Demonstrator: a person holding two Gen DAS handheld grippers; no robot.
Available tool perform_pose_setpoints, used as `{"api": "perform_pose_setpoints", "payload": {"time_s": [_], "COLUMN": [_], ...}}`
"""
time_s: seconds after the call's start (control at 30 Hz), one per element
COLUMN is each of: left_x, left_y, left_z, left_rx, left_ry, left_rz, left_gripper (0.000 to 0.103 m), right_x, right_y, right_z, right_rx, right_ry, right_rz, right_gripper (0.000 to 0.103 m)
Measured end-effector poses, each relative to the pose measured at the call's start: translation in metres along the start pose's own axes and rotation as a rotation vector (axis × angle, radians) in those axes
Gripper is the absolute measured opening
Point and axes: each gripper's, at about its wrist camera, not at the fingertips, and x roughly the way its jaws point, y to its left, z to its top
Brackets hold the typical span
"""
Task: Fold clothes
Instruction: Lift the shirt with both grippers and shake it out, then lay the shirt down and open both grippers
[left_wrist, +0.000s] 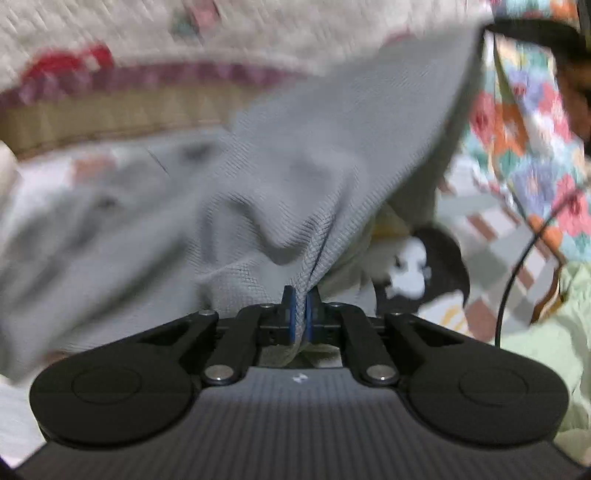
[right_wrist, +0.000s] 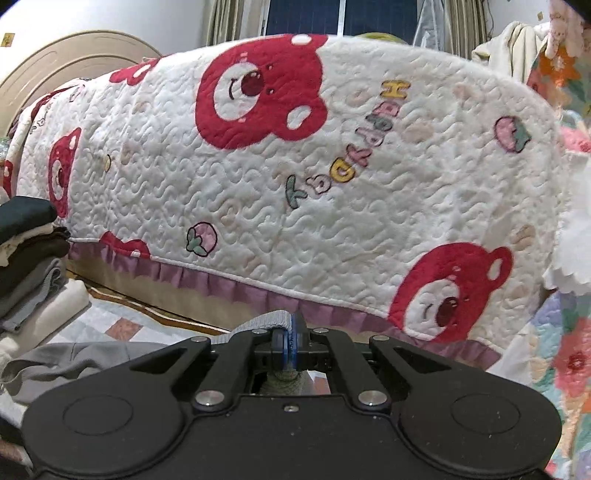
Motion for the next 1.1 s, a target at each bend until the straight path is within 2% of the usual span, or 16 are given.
{"api": "perform_pose_setpoints", "payload": {"time_s": [0.07, 0.2, 0.3, 0.37, 0.47, 0.53, 0.63, 0.7, 0.77, 0.8, 0.87, 0.93, 1.07, 1.1], "left_x": [-0.046, -0.135, -0.163, -0.161, -0.127, -0.081, 0.002, 0.031, 0.039, 0.038, 0.029, 0.023, 0.030, 0.035], "left_y": [0.013, 0.028, 0.023, 0.020, 0.024, 0.032, 0.045, 0.053, 0.063, 0.065, 0.068, 0.069, 0.065, 0.065], "left_z": [0.020, 0.063, 0.095, 0.110, 0.126, 0.125, 0.107, 0.087, 0.065, 0.057, 0.041, 0.029, 0.025, 0.025], "left_rx": [-0.004, 0.030, 0.076, 0.064, 0.036, -0.003, -0.051, -0.101, -0.175, -0.189, -0.182, -0.155, -0.091, -0.099], "left_ry": [-0.098, -0.260, -0.308, -0.316, -0.294, -0.217, -0.044, 0.030, 0.055, 0.054, 0.032, 0.008, 0.014, 0.016], "left_rz": [0.027, 0.038, 0.068, 0.071, 0.110, 0.109, 0.097, 0.089, 0.051, 0.042, 0.038, 0.037, 0.026, 0.022], "left_gripper": [0.002, 0.002, 0.002, 0.002, 0.003, 0.004, 0.006, 0.006, 0.009, 0.012, 0.025, 0.045, 0.058, 0.065], "right_x": [-0.023, -0.078, -0.113, -0.107, -0.097, -0.086, -0.012, 0.040, 0.075, 0.082, 0.088, 0.090, 0.092, 0.091], "right_y": [-0.008, -0.015, -0.014, -0.016, -0.020, -0.023, -0.036, -0.048, -0.059, -0.063, -0.068, -0.072, -0.085, -0.088], "right_z": [0.004, 0.018, 0.030, 0.035, 0.043, 0.046, 0.017, -0.015, -0.050, -0.062, -0.083, -0.096, -0.102, -0.103], "right_rx": [0.046, 0.211, 0.267, 0.247, 0.217, 0.189, 0.098, 0.085, 0.115, 0.126, 0.114, 0.098, 0.094, 0.096], "right_ry": [-0.020, -0.072, -0.118, -0.103, -0.081, -0.054, 0.113, 0.228, 0.303, 0.322, 0.340, 0.341, 0.350, 0.348], "right_rz": [0.007, 0.081, 0.127, 0.114, 0.094, 0.072, -0.012, -0.054, -0.083, -0.092, -0.105, -0.102, -0.085, -0.076], "right_gripper": [0.001, 0.001, 0.001, 0.001, 0.001, 0.001, 0.001, 0.001, 0.001, 0.001, 0.001, 0.001, 0.001, 0.003]}}
